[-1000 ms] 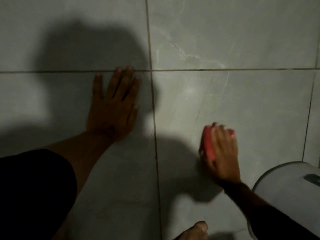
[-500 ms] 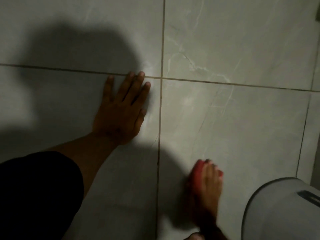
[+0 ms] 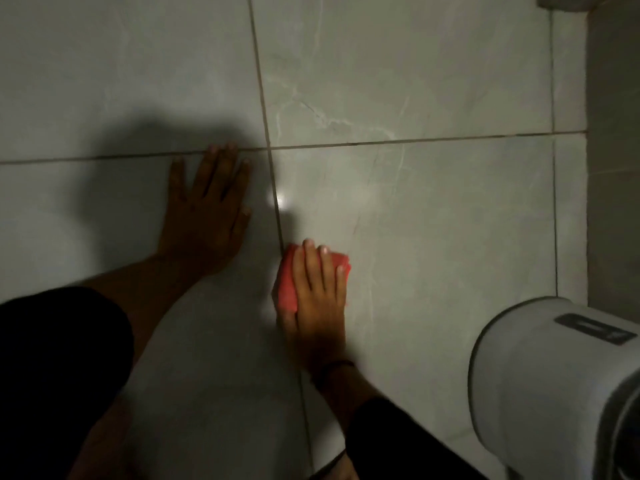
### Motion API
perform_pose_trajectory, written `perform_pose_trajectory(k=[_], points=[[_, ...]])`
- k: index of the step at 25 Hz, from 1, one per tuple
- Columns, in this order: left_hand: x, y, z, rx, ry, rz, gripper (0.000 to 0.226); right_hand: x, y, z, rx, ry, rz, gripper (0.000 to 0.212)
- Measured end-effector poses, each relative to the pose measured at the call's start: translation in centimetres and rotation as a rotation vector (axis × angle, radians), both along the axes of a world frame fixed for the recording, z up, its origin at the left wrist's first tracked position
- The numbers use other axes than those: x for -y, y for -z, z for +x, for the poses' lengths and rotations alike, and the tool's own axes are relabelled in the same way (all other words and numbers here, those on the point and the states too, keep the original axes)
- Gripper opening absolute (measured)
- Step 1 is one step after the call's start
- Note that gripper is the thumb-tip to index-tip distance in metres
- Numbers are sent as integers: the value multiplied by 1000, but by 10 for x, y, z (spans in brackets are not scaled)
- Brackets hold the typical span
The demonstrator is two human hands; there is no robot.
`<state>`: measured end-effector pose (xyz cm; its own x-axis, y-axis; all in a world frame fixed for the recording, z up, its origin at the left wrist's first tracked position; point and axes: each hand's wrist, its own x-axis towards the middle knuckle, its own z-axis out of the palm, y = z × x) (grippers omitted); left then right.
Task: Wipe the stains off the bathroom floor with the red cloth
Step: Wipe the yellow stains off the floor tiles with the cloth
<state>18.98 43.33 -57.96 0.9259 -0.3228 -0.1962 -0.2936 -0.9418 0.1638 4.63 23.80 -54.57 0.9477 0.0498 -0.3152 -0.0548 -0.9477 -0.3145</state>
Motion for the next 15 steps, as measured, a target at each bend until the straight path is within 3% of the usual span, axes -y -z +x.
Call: perform_pose_trajectory(k=[5,7,9,10,11,12,14,15], points=[[18,-81,-16,-280,97,-27,72,8,-108,-51,-304,425,775,49],[57,-147,-32,-745,24,-180,98,22,-182,-56,-308,691,966,40],[102,-218,-52,-1136,-320,-426,134,35,-251,-69,-312,962,1035,33],[127,-252,-67,-1270,-442,-481,126,49,-282,-76,-263,1113,1039,41],[151,-281,-84,-1378,-486,-500,102,65,-308,-84,-193,1272,1083,47],[172,-307,-97,-1435,-493,-510,78,81,-326,-89,-98,1411,1165,40],[215,-357,-112,-1438,-414,-536,43,121,-364,-97,92,1605,1231,20],[239,-379,-116,-1412,-343,-553,26,144,-383,-103,154,1705,1205,21]])
